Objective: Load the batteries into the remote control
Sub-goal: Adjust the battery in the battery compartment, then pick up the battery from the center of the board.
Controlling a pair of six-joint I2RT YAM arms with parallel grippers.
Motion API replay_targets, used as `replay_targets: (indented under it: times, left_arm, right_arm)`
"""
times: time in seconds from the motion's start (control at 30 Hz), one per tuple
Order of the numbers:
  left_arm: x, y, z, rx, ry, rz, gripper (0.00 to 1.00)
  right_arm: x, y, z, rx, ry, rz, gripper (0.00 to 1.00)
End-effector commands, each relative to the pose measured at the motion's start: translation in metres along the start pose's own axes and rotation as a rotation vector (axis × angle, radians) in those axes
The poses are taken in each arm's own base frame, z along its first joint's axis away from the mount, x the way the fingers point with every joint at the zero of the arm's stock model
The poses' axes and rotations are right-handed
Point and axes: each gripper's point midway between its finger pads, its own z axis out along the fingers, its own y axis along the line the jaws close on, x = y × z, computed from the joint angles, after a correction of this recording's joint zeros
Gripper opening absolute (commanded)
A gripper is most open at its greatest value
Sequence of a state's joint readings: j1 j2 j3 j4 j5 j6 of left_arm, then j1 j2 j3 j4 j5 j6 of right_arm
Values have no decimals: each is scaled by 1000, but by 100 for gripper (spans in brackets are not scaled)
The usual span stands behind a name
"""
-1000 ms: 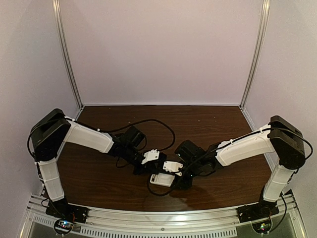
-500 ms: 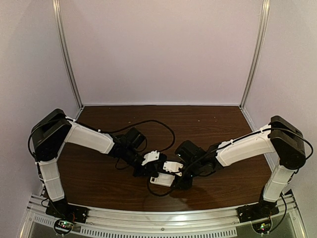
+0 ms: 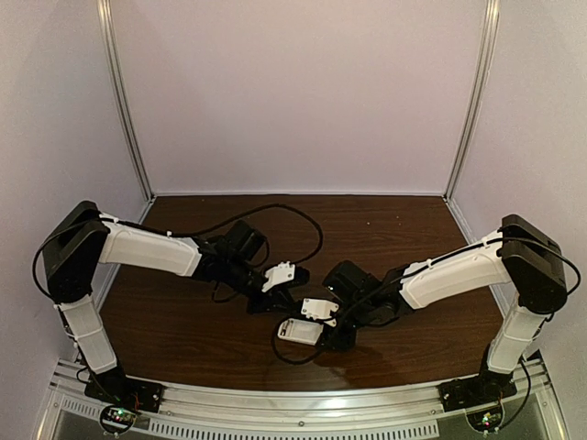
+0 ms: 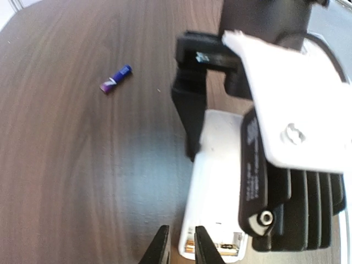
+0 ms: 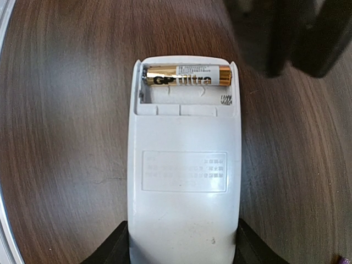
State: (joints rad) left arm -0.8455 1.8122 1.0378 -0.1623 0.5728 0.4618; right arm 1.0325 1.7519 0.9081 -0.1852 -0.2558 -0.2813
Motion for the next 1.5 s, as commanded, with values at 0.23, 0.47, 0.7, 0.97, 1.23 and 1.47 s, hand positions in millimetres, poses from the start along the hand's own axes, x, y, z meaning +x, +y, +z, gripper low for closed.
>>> replay_targets:
  times: [0.23,0.47,0.7,0.97,1.23,1.47]
  left_arm:
    - [10,13,-2,-42,47,-3,17]
    - [0,51,-6,-211,46,-40,28]
    - [-31,121,-25,-408,34,-115,56]
    - [-54,146,-25,-396,-21,-31,81]
    - [-77,136,13,-223,-11,144,77]
    - [-82,126,61,-152,50,224,72]
  right_arm:
    - [16,-4,2,44,62,2,2]
    - [13,-3,-1,38,50,20,11]
    - [8,-8,-10,77,24,53,95]
    - [-28,-20,-67,175,-167,83,100]
    - [-56,-24,-173,278,-467,180,100]
    - [-47,-24,-225,329,-627,255,100]
